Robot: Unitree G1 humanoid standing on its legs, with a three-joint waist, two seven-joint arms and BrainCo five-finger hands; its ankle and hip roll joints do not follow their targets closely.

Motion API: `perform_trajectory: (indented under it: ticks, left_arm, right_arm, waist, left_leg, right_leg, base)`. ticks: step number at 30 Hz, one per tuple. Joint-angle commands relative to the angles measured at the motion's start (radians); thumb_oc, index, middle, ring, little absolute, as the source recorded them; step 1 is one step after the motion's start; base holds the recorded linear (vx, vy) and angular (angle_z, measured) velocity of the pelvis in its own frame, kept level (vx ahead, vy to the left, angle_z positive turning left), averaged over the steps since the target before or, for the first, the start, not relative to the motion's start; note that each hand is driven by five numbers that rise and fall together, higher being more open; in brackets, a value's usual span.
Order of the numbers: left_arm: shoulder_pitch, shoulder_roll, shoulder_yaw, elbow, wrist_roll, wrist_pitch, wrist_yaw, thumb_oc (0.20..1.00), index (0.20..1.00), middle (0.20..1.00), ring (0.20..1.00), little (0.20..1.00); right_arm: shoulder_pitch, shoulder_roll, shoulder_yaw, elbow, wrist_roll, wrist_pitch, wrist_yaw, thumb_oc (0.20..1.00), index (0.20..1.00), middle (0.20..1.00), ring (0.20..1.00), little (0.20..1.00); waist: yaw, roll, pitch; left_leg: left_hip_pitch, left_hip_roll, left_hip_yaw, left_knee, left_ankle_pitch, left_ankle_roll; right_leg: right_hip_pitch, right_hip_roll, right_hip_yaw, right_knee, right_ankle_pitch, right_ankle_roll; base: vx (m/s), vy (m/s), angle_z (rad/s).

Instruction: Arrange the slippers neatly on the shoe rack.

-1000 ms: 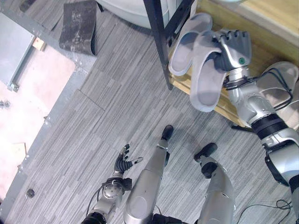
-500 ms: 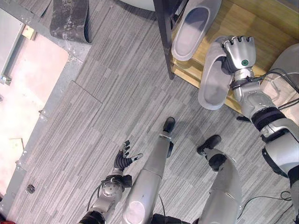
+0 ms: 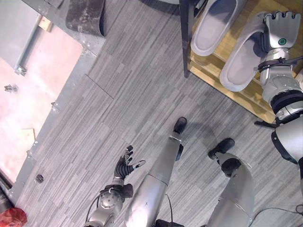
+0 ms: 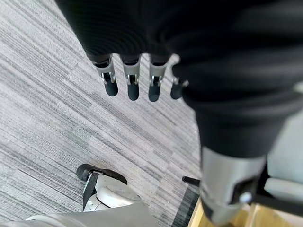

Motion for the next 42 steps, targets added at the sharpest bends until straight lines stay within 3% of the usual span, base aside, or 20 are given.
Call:
perform_trajectory:
  ticks: [1,9,16,22,28,31,32,37,42]
  left_arm:
    - [0.031,0.018,-0.027,0.002,-0.037,-0.03,-0.017,1.0,1.0,1.0,1.0,1.0]
    - [0.014,0.013,-0.025,-0.015,-0.029,-0.025,-0.02,1.0,1.0,1.0,1.0,1.0]
    - [-0.018,-0.001,-0.022,0.005,-0.026,-0.022,-0.001,1.0,1.0,1.0,1.0,1.0]
    - [-0.047,-0.017,-0.021,0.037,-0.007,-0.014,0.03,1.0,1.0,1.0,1.0,1.0]
    - [-0.065,-0.04,-0.053,0.076,0.024,-0.013,0.044,1.0,1.0,1.0,1.0,1.0]
    - [-0.064,-0.041,-0.067,0.081,0.035,-0.014,0.045,1.0,1.0,1.0,1.0,1.0]
    - [-0.189,-0.073,-0.038,0.166,0.019,0.025,0.078,1.0,1.0,1.0,1.0,1.0]
    - [-0.228,-0.082,-0.066,0.158,-0.01,-0.018,0.074,1.0,1.0,1.0,1.0,1.0]
    - [-0.179,-0.072,-0.052,0.148,-0.021,-0.013,0.064,1.0,1.0,1.0,1.0,1.0]
  right_arm:
    - [-0.044,-0.143,0.051,0.015,0.073,0.025,0.03,1.0,1.0,1.0,1.0,1.0]
    - [-0.077,-0.143,0.025,0.0,0.15,-0.001,0.052,1.0,1.0,1.0,1.0,1.0]
    - [-0.069,-0.068,0.011,-0.123,0.15,-0.01,0.033,1.0,1.0,1.0,1.0,1.0]
    - [-0.002,-0.026,-0.091,-0.44,0.112,0.008,-0.038,1.0,1.0,1.0,1.0,1.0]
    - [0.142,0.027,-0.313,-0.754,0.097,-0.014,-0.114,1.0,1.0,1.0,1.0,1.0]
    - [0.195,0.043,-0.357,-0.792,0.096,-0.02,-0.117,1.0,1.0,1.0,1.0,1.0]
    - [0.226,0.067,-0.37,-0.859,0.076,-0.023,-0.097,1.0,1.0,1.0,1.0,1.0]
    - [0.207,0.113,-0.398,-0.813,0.126,-0.015,-0.129,1.0,1.0,1.0,1.0,1.0]
    - [0.32,0.183,-0.498,-0.841,0.273,-0.116,-0.144,1.0,1.0,1.0,1.0,1.0]
  waist:
    - [0.02,0.039,0.022]
    - [0.017,0.038,0.023]
    - [-0.011,0.024,0.042]
    - [-0.046,0.014,0.061]
    - [-0.075,0.013,0.08]
    - [-0.079,0.013,0.08]
    - [-0.107,-0.002,0.072]
    - [-0.126,-0.006,0.069]
    - [-0.137,-0.003,0.069]
  left_leg:
    - [0.003,0.014,0.011,0.028,-0.097,0.006]
    - [0.043,0.014,0.016,-0.022,-0.086,0.009]
    - [0.089,0.025,0.02,-0.059,-0.076,0.008]
    - [0.141,0.038,0.022,-0.113,-0.063,0.008]
    - [0.178,0.042,0.021,-0.147,-0.059,0.011]
    - [0.194,0.045,0.019,-0.158,-0.058,0.013]
    - [0.206,0.051,0.023,-0.163,-0.06,0.013]
    - [0.219,0.055,0.033,-0.17,-0.064,0.015]
    - [0.243,0.059,0.034,-0.192,-0.062,0.014]
  right_leg:
    - [0.024,0.024,-0.004,0.009,-0.084,0.068]
    - [0.053,0.03,-0.006,-0.024,-0.076,0.076]
    - [0.098,0.049,-0.011,-0.074,-0.054,0.077]
    - [0.146,0.067,-0.021,-0.135,-0.027,0.083]
    - [0.191,0.078,-0.034,-0.188,-0.01,0.091]
    - [0.202,0.08,-0.036,-0.198,-0.006,0.094]
    - [0.21,0.088,-0.03,-0.207,-0.002,0.093]
    - [0.22,0.091,-0.027,-0.221,0.007,0.097]
    - [0.248,0.096,-0.034,-0.24,0.013,0.099]
  base:
    - [0.02,-0.011,0.03]
    - [0.03,-0.008,0.02]
    - [-0.01,-0.01,-0.07]
    - [-0.01,-0.01,-0.07]
    - [0.01,0.002,-0.05]
    - [0.03,0.026,-0.05]
    - [0.03,0.035,-0.06]
    - [0.03,0.033,-0.11]
    - [0.02,0.013,-0.06]
